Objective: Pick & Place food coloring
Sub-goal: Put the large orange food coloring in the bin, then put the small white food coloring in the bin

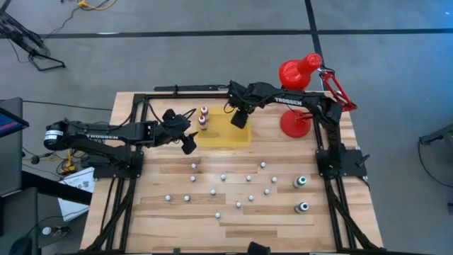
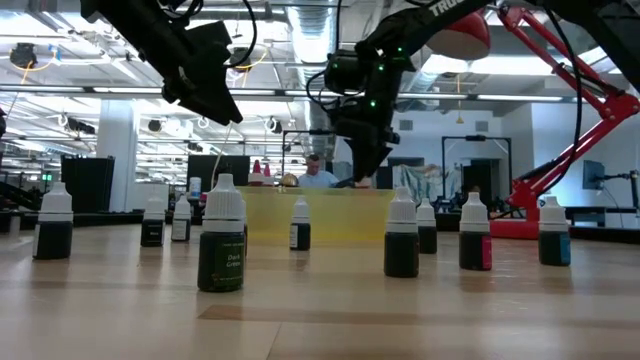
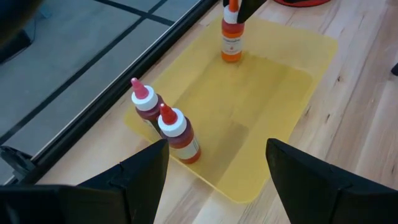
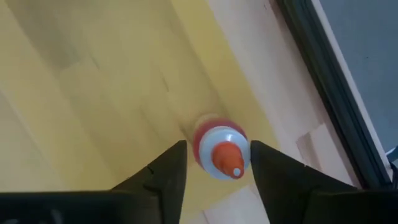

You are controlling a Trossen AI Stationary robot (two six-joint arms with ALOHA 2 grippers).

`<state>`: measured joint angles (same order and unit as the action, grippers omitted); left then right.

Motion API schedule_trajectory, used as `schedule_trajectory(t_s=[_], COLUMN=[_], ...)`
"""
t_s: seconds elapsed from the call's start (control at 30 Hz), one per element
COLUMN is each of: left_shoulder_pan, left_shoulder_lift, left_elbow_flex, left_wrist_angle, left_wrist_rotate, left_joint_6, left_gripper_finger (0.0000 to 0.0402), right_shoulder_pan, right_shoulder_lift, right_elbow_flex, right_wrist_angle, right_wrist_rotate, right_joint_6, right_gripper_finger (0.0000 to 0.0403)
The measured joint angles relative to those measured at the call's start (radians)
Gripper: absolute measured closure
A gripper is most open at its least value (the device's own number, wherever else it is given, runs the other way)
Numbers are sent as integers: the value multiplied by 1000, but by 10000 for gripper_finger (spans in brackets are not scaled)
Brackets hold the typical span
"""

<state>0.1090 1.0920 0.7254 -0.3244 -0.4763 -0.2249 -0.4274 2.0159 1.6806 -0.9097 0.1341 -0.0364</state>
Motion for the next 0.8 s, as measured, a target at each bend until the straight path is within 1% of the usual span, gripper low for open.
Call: schedule_trajectory(t_s=[0.13, 0.3, 0.43, 0.57, 0.67, 0.8], left_shoulder_pan=[0, 0, 0, 0, 0, 0], left_shoulder_lift=[0, 0, 0, 0, 0, 0], left_elbow_flex=[0, 0, -1, -1, -1, -1], left_wrist_angle=[-1, -10, -10, -8, -6, -6], left_wrist_rotate=[0, 1, -2, -14, -15, 14], left_joint_6=[0, 0, 0, 0, 0, -1], left_gripper_finger=[139, 139, 139, 139, 139, 139], right_shoulder_pan=[0, 0, 0, 9, 30, 74], right_shoulder_lift=[0, -8, -40, -97, -173, -281], right_elbow_flex=[0, 2, 60, 117, 133, 135], right_wrist_angle=[30, 19, -74, -177, -257, -393], right_wrist_rotate=[0, 4, 2, 0, -4, -48], right_joint_6=[-9, -26, -42, -43, -37, 47], right_gripper_finger=[216, 202, 194, 195, 200, 209])
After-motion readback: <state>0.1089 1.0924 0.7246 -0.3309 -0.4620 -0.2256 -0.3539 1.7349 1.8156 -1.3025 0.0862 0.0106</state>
